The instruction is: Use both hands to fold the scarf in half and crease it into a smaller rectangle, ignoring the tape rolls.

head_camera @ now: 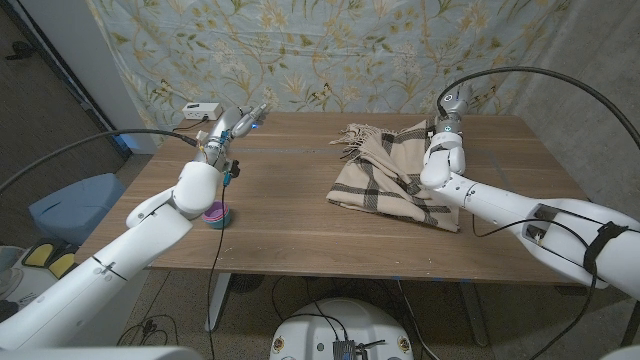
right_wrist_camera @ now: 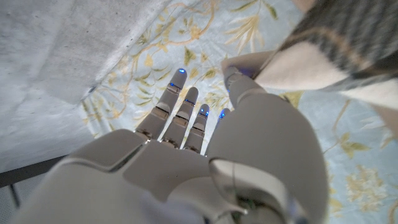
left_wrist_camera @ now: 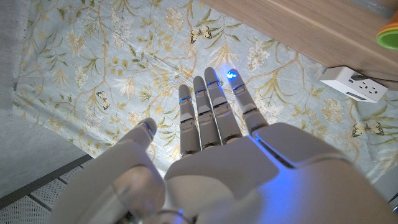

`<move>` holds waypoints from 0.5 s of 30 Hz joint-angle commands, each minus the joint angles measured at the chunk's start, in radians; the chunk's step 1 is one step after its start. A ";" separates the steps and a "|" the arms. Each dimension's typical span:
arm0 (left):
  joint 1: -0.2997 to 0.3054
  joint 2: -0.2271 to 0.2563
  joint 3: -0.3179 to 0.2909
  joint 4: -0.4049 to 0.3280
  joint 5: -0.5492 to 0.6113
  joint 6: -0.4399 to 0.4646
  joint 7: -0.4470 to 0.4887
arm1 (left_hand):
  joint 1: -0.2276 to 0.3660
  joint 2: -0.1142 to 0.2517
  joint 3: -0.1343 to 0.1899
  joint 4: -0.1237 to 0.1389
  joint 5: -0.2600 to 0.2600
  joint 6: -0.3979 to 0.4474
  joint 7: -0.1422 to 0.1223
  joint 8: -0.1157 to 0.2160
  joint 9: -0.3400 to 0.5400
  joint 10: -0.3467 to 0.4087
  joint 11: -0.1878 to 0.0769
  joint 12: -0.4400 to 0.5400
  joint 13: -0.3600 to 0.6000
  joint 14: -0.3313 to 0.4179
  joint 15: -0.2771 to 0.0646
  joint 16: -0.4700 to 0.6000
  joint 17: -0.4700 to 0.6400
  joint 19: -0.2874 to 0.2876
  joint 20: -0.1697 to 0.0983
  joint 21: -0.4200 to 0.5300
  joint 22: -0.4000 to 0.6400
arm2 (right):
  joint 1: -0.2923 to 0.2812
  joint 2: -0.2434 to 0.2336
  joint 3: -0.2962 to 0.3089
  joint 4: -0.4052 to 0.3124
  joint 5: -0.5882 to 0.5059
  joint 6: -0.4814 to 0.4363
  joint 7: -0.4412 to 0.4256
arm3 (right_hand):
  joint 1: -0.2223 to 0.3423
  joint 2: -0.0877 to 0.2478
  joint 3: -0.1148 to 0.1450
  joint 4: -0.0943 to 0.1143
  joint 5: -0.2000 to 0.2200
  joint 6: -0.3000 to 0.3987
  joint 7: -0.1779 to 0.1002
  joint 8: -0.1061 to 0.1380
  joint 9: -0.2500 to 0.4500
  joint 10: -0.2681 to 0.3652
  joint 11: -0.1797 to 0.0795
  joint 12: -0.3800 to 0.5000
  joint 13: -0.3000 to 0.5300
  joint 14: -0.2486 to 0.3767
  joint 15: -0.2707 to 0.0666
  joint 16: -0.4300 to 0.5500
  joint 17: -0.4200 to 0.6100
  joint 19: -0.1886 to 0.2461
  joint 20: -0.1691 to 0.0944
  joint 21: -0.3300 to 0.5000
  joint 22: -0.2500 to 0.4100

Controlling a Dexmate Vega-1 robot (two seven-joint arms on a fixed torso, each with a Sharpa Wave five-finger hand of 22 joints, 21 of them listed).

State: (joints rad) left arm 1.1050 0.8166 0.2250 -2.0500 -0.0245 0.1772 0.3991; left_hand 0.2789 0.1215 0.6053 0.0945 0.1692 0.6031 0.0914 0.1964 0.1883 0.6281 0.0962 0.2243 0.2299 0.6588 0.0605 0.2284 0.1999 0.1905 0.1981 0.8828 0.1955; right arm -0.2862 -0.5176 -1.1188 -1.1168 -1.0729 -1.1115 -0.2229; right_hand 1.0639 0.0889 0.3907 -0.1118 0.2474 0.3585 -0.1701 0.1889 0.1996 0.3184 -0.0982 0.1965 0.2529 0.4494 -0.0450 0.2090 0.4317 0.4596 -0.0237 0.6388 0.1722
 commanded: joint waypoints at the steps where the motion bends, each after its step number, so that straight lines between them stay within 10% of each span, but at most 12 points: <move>1: 0.016 0.005 -0.014 -0.003 -0.006 -0.023 0.002 | -0.011 0.001 0.003 -0.003 0.006 -0.004 0.003 -0.003 0.003 -0.004 0.002 -0.003 0.004 -0.003 0.001 0.000 0.000 -0.006 0.000 -0.005 0.001 | 0.091 -0.057 -0.161 -0.033 -0.133 -0.125 0.176 | -0.067 -0.068 -0.080 0.006 0.016 -0.087 -0.027 -0.013 -0.002 -0.070 -0.030 -0.013 -0.004 -0.074 -0.155 0.005 0.008 -0.039 -0.065 -0.024 0.007; 4: 0.025 0.008 -0.021 -0.005 -0.009 -0.029 0.002 | -0.012 0.001 0.003 -0.003 0.006 -0.005 0.004 -0.004 0.003 -0.004 0.003 -0.003 0.004 -0.003 0.001 0.000 0.000 -0.006 0.001 -0.005 0.001 | 0.137 -0.135 -0.234 -0.120 -0.238 -0.082 0.422 | -0.126 -0.138 -0.165 0.024 0.027 -0.168 -0.042 -0.011 -0.002 -0.142 -0.056 -0.013 -0.009 -0.143 -0.163 -0.001 0.009 -0.081 -0.094 -0.050 0.010; 9: 0.034 0.008 -0.028 -0.006 -0.009 -0.038 0.003 | -0.014 0.002 0.003 -0.003 0.006 -0.004 0.004 -0.003 0.003 -0.005 0.004 -0.003 0.004 -0.004 0.002 0.000 0.001 -0.006 0.001 -0.005 0.001 | 0.134 -0.188 -0.227 -0.178 -0.402 -0.013 0.619 | -0.188 -0.179 -0.227 0.052 0.051 -0.157 -0.048 0.009 -0.001 -0.152 -0.057 -0.002 -0.012 -0.175 -0.155 0.002 0.007 -0.099 -0.064 -0.068 0.011; 12: 0.032 0.005 -0.025 -0.004 -0.006 -0.044 0.004 | -0.015 0.002 0.004 -0.003 0.006 -0.005 0.004 -0.003 0.003 -0.005 0.003 -0.003 0.004 -0.003 0.001 0.000 0.001 -0.007 0.001 -0.006 0.001 | 0.055 -0.190 -0.117 -0.230 -0.350 -0.018 0.491 | -0.246 -0.069 -0.232 0.119 0.087 -0.099 -0.040 0.026 0.001 -0.114 -0.046 0.016 -0.016 -0.147 -0.155 0.026 0.008 -0.072 -0.043 -0.064 0.014; 13: 0.031 0.003 -0.024 -0.004 -0.005 -0.045 0.004 | -0.015 0.002 0.004 -0.003 0.006 -0.006 0.005 -0.003 0.003 -0.005 0.003 -0.003 0.004 -0.004 0.001 0.000 0.001 -0.007 0.000 -0.006 0.001 | 0.028 -0.190 -0.078 -0.255 -0.322 -0.015 0.447 | -0.248 0.023 -0.206 0.142 0.099 -0.067 -0.010 0.032 0.000 -0.068 -0.008 0.029 -0.018 -0.105 -0.134 0.043 0.003 -0.018 0.001 -0.047 0.012; 15: 0.030 0.001 -0.021 -0.004 -0.001 -0.048 0.007 | -0.016 0.003 0.004 -0.003 0.006 -0.005 0.005 -0.003 0.003 -0.006 0.004 -0.003 0.004 -0.004 0.001 0.000 0.001 -0.007 0.001 -0.006 0.001 | -0.036 -0.189 0.010 -0.314 -0.241 0.000 0.325 | -0.249 0.057 -0.193 0.149 0.102 -0.041 0.001 0.038 0.000 -0.042 0.003 0.036 -0.019 -0.082 -0.134 0.050 -0.001 -0.002 0.011 -0.044 0.010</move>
State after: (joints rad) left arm 1.1288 0.8227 0.2053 -2.0531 -0.0291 0.1568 0.4002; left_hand 0.2698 0.1226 0.6053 0.0945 0.1692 0.6032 0.0914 0.1964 0.1883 0.6282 0.0962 0.2243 0.2298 0.6589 0.0604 0.2284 0.2000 0.1907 0.1982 0.8828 0.1956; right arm -0.2027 -0.6027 -1.2552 -1.1914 -1.3230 -1.1530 -0.0284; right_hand 0.8185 0.0828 0.1799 0.0187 0.3390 0.2836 -0.1867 0.2183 0.1980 0.2366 -0.1160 0.2207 0.2329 0.3308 -0.0401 0.2442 0.4336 0.4247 -0.0303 0.5850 0.1823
